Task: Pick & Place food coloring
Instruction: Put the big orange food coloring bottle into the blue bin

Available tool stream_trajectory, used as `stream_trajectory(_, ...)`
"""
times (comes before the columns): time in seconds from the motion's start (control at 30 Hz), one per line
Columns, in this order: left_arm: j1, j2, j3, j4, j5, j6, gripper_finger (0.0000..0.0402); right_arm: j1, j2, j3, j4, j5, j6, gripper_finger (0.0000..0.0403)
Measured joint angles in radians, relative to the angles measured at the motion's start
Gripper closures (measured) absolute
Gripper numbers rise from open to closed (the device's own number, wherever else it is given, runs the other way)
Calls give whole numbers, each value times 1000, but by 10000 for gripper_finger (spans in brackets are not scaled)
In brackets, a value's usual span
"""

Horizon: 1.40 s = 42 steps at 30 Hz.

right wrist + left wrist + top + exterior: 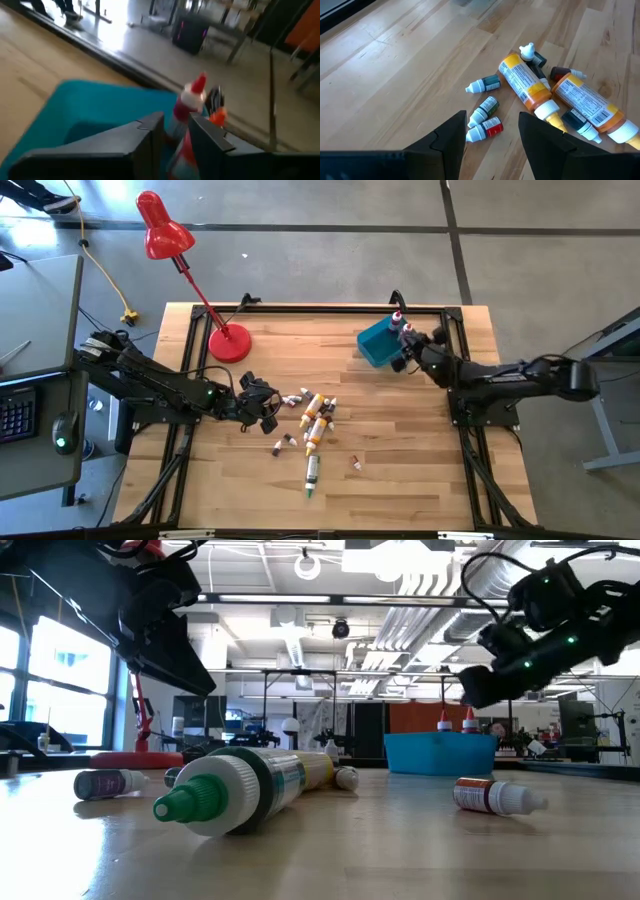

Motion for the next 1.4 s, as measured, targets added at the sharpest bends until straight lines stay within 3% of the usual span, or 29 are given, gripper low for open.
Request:
stream_trajectory(0.27,0,0,0,0,32,-1,223,-16,-134,0,-162,-73,106,396)
stream_trajectory(0.47,0,0,0,2,46,-1,223,-151,-156,0,-190,-267,206,402)
stream_trajectory(0.6,0,0,0,2,70,-1,223,-253,-156,0,-240,-339,295,402)
stream_trajectory(0.87,0,0,0,1,72,24,223,-390,-149,1,-272,-553,301,402)
stream_trajectory(1.4,0,0,0,0,68,45,223,-435,5,4,-222,-562,302,403)
